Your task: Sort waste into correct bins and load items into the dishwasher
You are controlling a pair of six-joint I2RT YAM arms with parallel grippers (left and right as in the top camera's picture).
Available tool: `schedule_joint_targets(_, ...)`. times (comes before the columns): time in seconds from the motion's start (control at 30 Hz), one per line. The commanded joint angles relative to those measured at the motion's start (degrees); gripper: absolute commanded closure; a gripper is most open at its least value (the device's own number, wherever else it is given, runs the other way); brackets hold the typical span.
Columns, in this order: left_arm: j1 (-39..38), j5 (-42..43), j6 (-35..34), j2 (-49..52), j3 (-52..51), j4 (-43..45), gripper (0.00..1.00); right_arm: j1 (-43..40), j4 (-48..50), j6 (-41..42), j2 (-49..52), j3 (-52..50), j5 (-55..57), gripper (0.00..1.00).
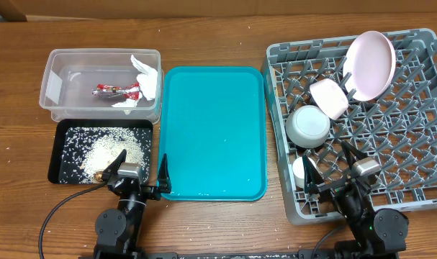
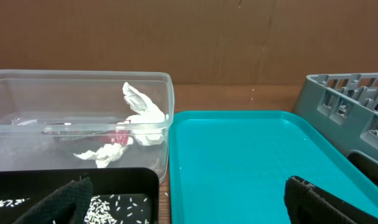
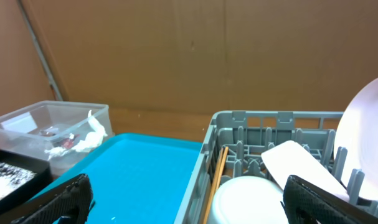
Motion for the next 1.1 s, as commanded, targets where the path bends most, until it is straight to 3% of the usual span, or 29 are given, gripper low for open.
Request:
schedule_joint_targets(0.0, 0.24, 0.59, -0.83, -0.61, -0.24, 0.02, 0.0, -0.22, 2.73, 0.92, -0.79, -2.54, 2.47, 0.0)
schedule_joint_targets(0.2, 0.24, 0.59, -0.83, -0.61, -0.24, 0.02, 0.0, -0.2, 11.37, 0.94, -0.79, -9.29, 2.93, 0.0)
schedule_joint_targets(1.07, 0.24, 0.59, -0.83, -0.61, -0.24, 0.0, 0.0, -0.09, 7.43, 0.9, -0.61, -9.05, 2.95, 0.0)
